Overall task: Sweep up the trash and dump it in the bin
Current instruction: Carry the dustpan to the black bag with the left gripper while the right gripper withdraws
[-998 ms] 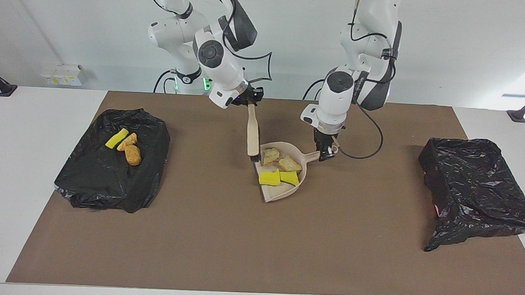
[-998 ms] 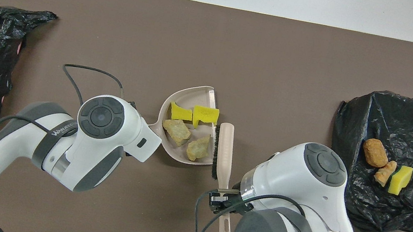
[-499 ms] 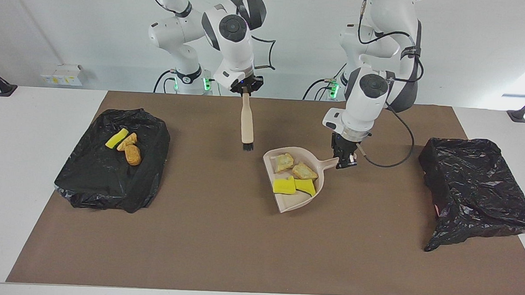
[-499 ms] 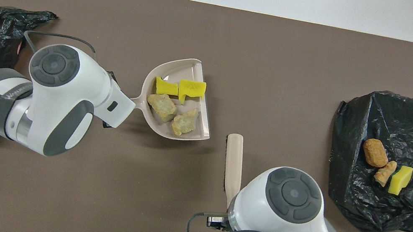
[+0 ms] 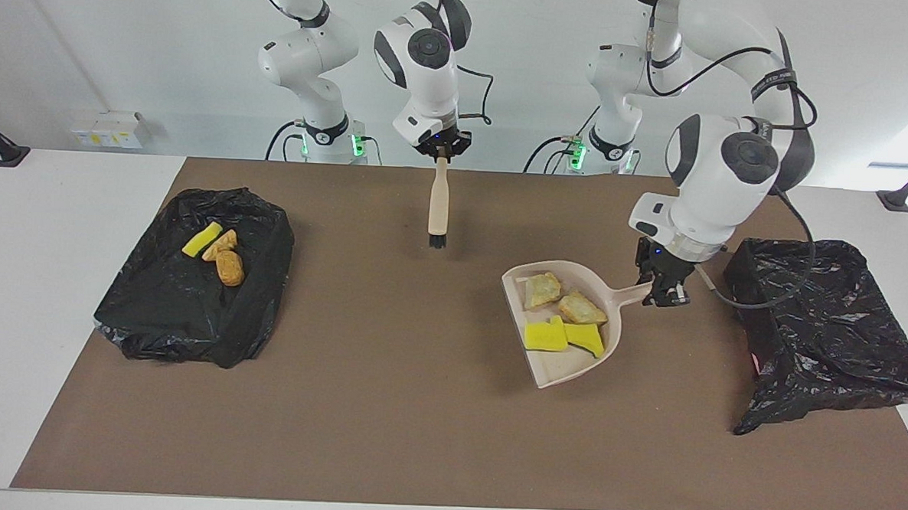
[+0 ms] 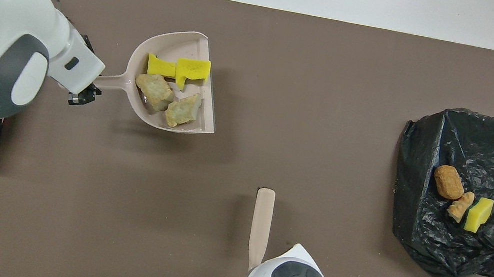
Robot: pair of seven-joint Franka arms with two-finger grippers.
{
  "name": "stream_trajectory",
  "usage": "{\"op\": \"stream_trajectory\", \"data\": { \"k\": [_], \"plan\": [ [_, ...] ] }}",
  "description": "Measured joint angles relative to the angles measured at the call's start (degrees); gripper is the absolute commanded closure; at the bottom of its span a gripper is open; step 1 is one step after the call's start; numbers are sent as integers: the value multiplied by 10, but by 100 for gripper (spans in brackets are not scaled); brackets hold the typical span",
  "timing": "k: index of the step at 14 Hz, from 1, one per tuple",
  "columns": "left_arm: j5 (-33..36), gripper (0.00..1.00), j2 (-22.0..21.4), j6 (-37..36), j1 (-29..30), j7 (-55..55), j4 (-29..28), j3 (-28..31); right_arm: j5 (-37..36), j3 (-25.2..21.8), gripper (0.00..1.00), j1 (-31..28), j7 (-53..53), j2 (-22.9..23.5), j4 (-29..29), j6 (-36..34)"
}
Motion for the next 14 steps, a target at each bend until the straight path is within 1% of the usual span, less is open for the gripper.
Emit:
{"op": "stream_trajectory", "data": {
  "k": [2, 3, 5, 9, 10, 11, 12, 13, 14],
  "plan": [
    [0, 100, -1, -42, 42, 55, 39, 1, 2, 0, 100, 8, 5, 9, -12, 22],
    [0, 100, -1, -49, 61, 81, 49, 1, 3, 0, 100, 9, 6, 14, -15, 32],
    [0, 100, 0, -51, 101, 130, 54, 1, 6, 0, 100, 20, 17, 30, -17, 51],
    [0, 100, 15, -51, 198, 251, 74, 3, 6, 0, 100, 55, 22, 77, -19, 93],
    [2, 100, 17, -51, 220, 268, 80, 4, 6, 0, 96, 58, 22, 81, -18, 95],
    [7, 100, 18, -51, 237, 282, 84, 4, 6, 0, 84, 59, 22, 81, -17, 95],
    [14, 100, 20, -49, 252, 296, 88, 5, 6, 0, 70, 59, 22, 81, -16, 95],
    [18, 100, 21, -46, 269, 315, 94, 6, 6, 0, 41, 59, 22, 81, -16, 95],
    [22, 100, 24, -39, 285, 337, 100, 6, 6, 0, 18, 58, 22, 81, -16, 95]
  ]
}}
